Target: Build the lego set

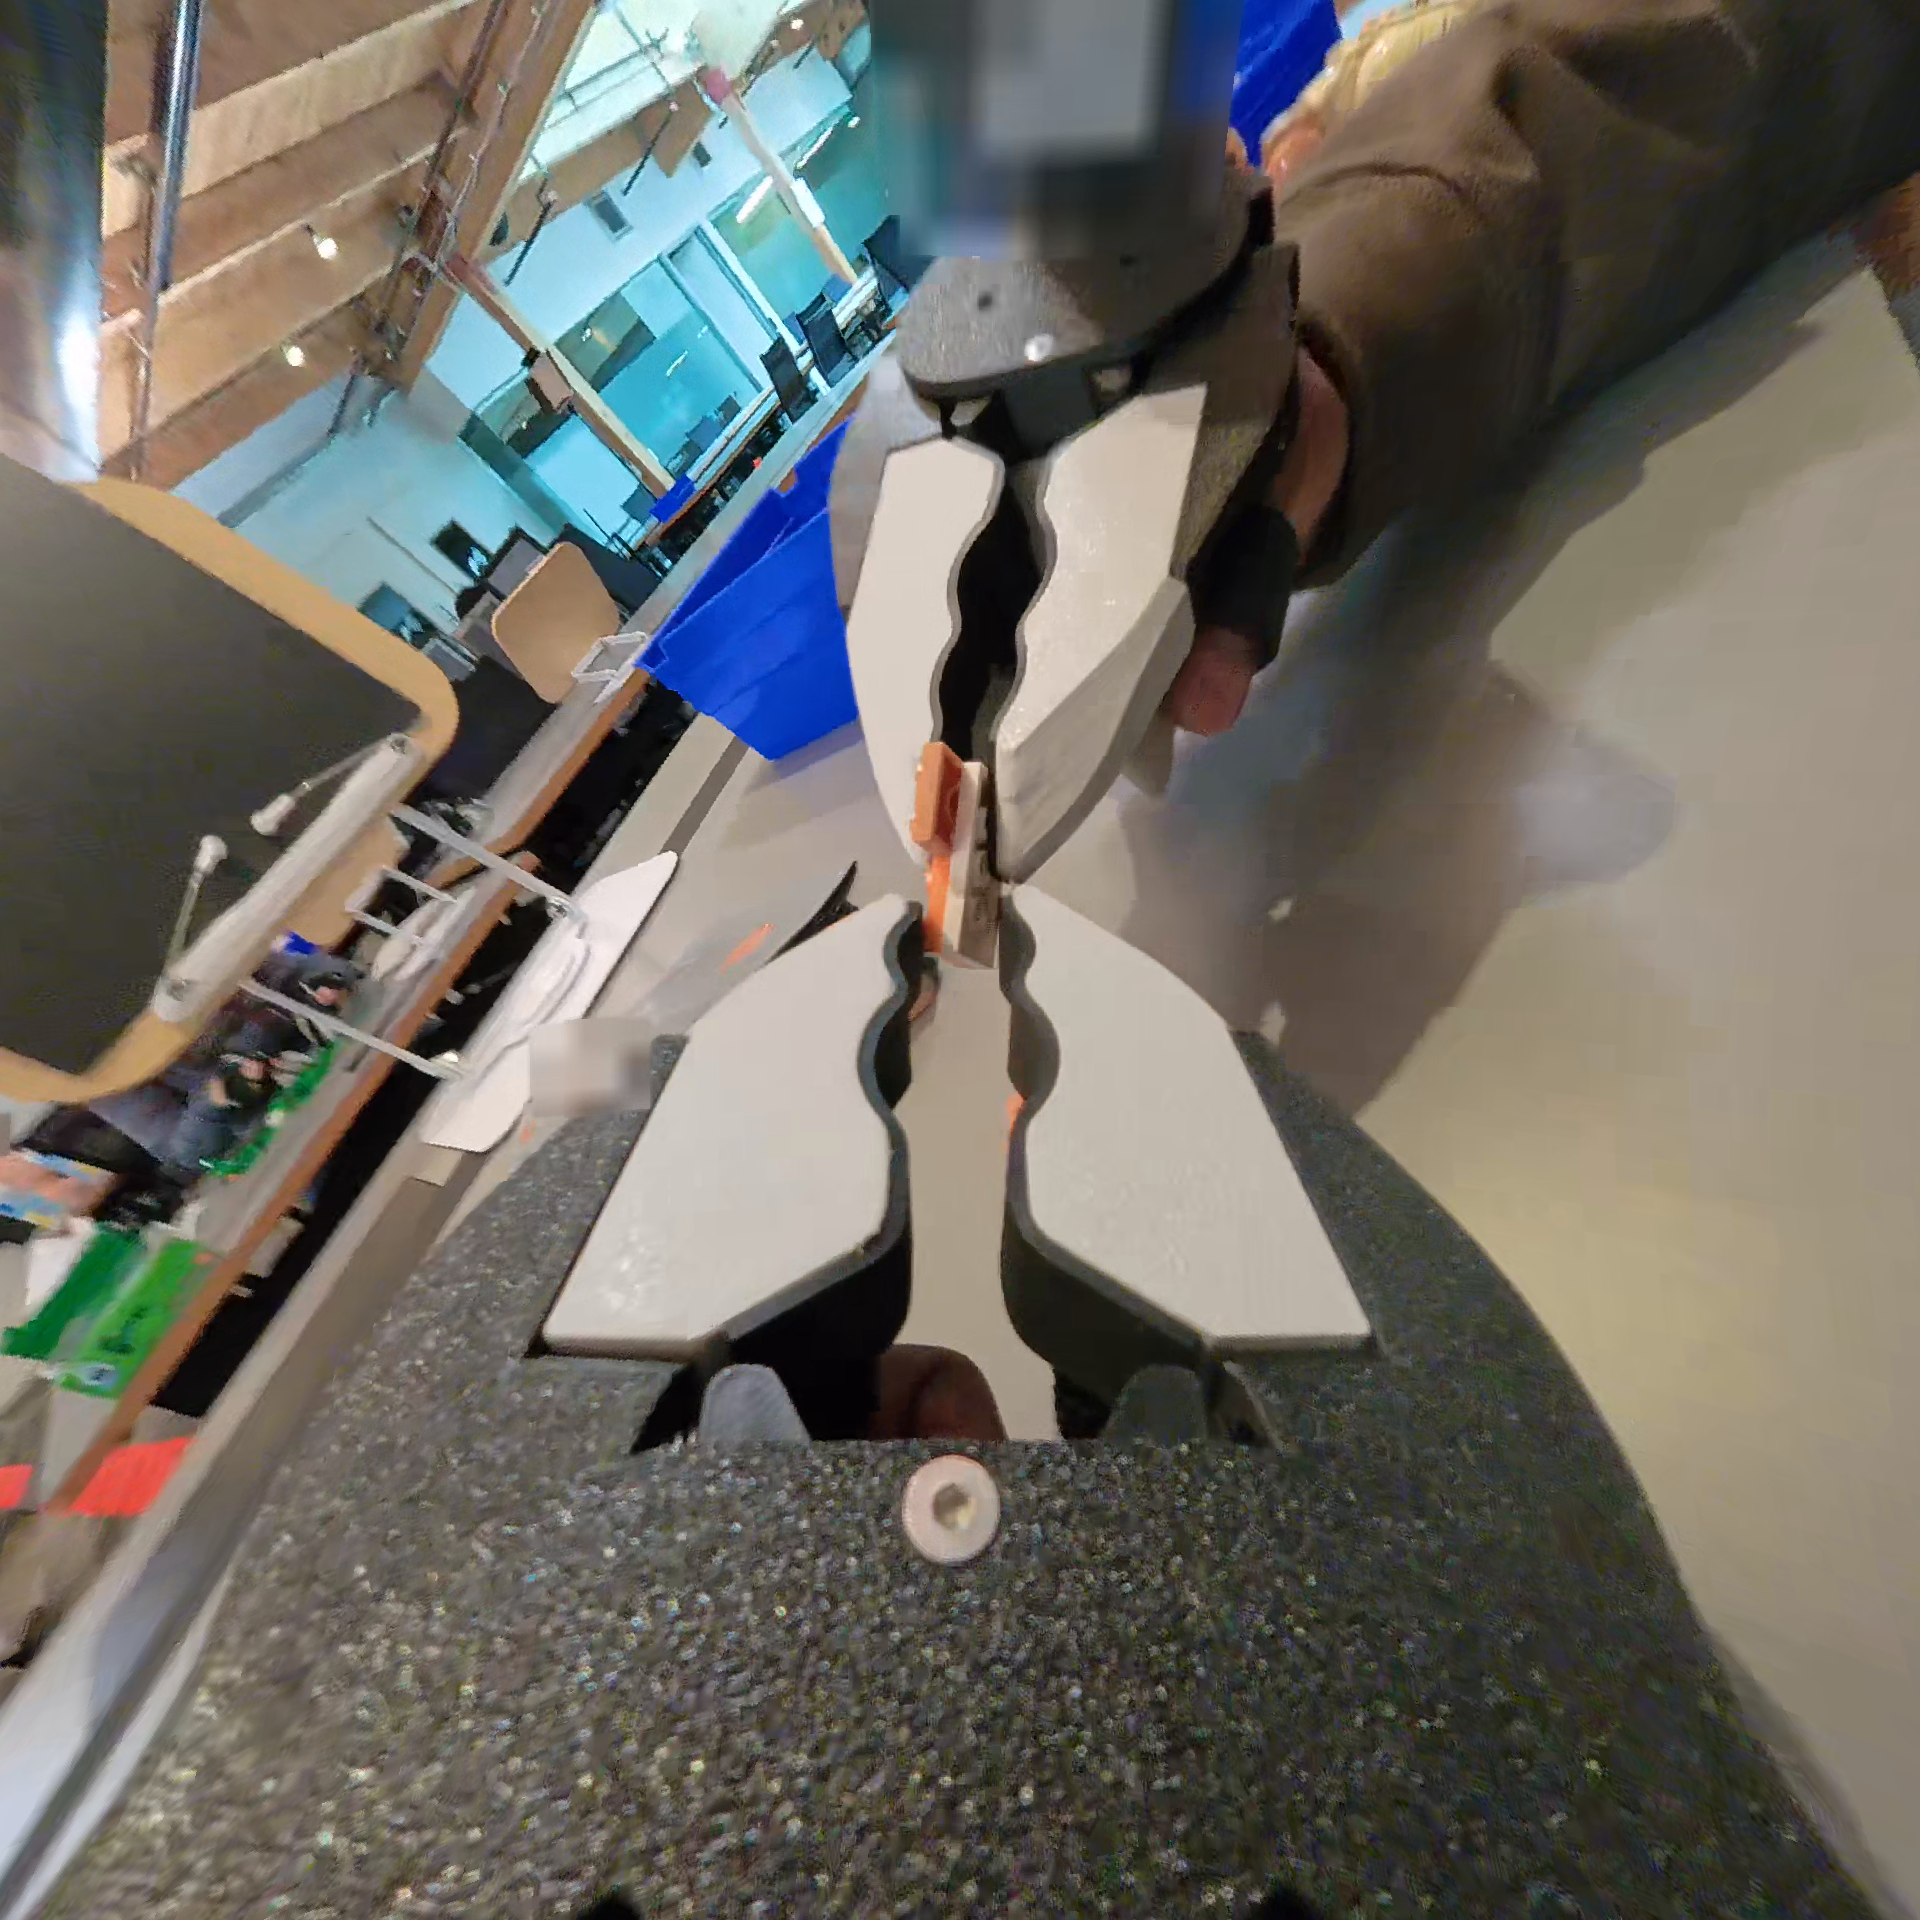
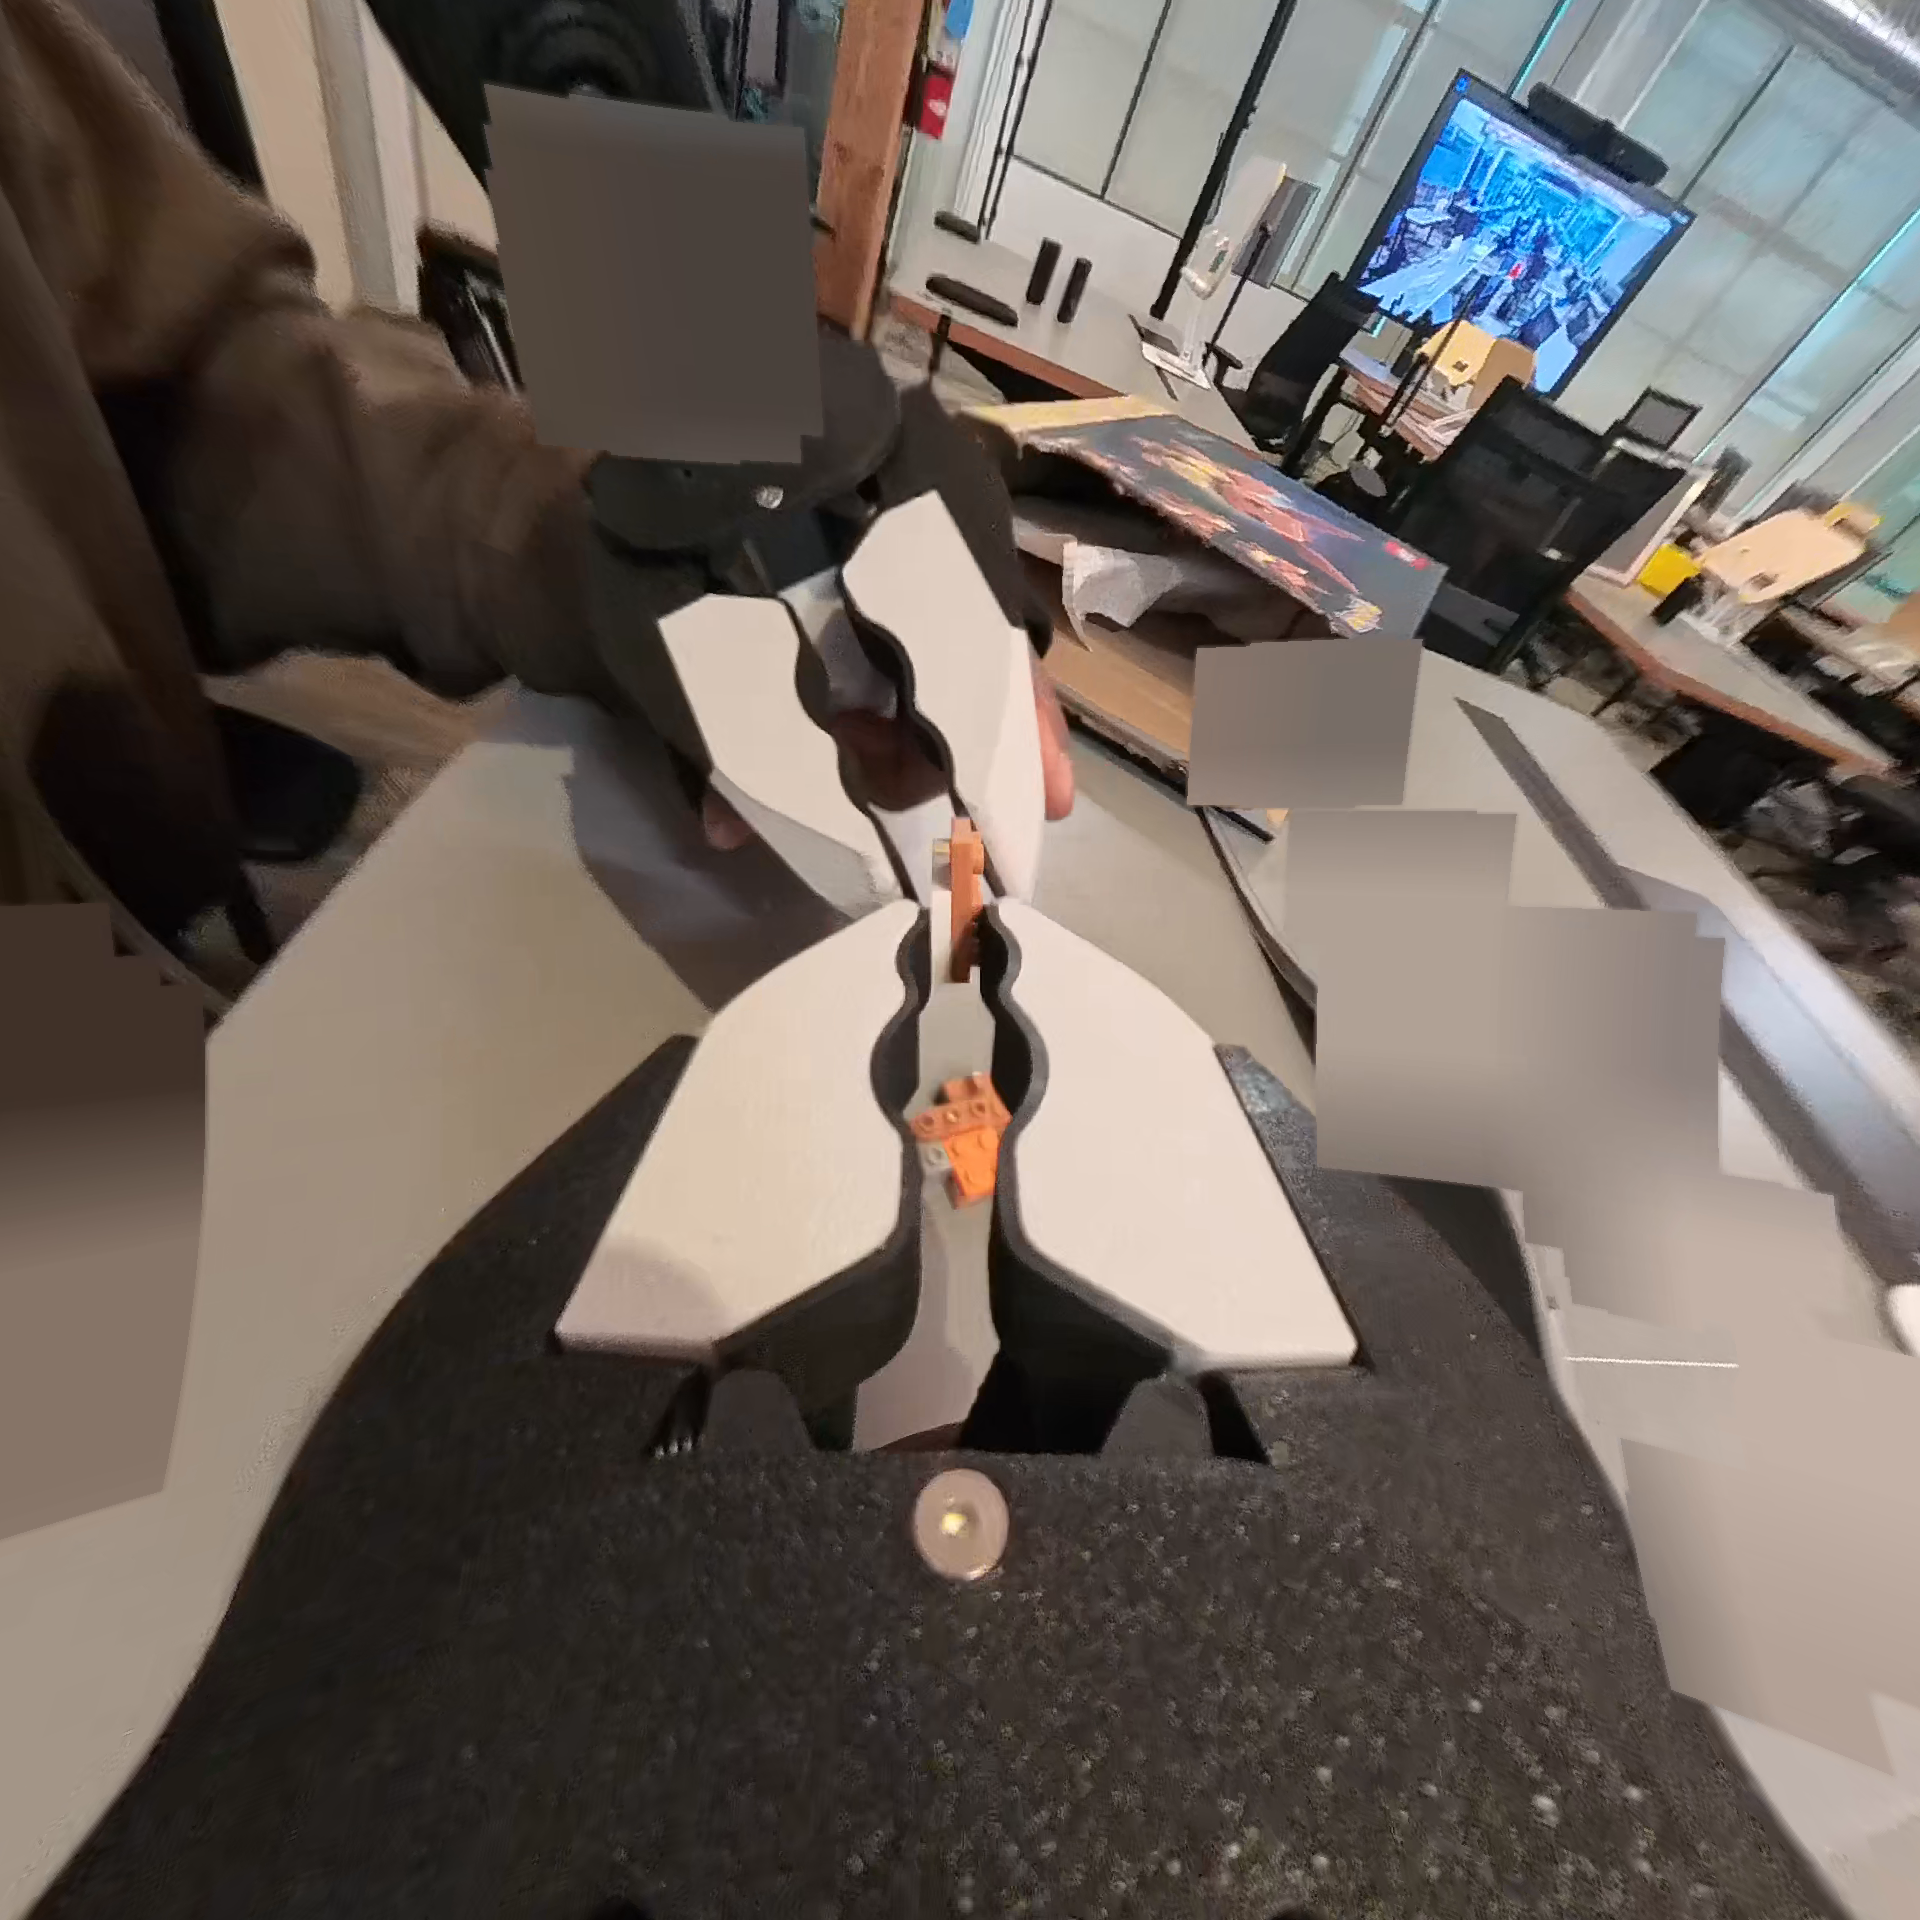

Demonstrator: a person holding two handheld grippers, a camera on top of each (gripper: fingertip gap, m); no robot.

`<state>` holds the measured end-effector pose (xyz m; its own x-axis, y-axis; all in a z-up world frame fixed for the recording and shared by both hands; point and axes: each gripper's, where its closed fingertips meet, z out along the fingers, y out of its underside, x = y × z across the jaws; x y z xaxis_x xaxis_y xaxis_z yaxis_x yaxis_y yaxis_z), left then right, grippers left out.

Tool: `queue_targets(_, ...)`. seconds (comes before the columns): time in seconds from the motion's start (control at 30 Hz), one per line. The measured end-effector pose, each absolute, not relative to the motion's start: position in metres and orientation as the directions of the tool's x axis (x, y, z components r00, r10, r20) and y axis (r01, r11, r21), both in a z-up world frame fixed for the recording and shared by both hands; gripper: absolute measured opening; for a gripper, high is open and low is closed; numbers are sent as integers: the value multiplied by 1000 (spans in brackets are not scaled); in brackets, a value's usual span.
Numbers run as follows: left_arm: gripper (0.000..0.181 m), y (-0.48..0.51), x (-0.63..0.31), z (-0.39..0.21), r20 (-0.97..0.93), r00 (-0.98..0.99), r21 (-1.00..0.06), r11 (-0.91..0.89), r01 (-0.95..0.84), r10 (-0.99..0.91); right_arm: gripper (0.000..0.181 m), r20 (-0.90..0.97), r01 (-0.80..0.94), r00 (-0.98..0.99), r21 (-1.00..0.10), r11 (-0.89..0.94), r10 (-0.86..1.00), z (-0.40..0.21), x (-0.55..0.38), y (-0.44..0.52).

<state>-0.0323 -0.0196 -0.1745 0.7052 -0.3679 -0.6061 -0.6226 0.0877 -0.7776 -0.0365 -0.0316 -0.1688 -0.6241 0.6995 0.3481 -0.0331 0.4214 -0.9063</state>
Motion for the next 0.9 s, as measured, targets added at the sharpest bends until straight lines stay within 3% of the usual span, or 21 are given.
queue_targets(0.2, 10, -20, -27, -188, -821, 445, -526, 170, -833, -358, 8, 625, -145, -561, -719, 679, 542, -183, -31, -34)
queue_targets(0.43, 9, -20, -23, -187, -936, 241, -299, 218, -929, -255, 8, 764, -216, -491, -572, 791, 418, -184, -25, -35)
queue_targets(0.6, 8, -14, -34, -177, -963, 224, -248, 162, -955, -151, 11, 862, -247, -330, -472, 846, 385, -177, -33, -28)
queue_targets(0.73, 8, -13, -38, -182, -974, 178, -195, 127, -973, -137, 31, 895, -275, -287, -418, 866, 341, -175, -28, -29)
queue_targets(0.9, 9, -13, -37, -178, -977, 180, -195, 130, -972, -118, 25, 940, -295, -239, -310, 904, 245, -181, -28, -33)
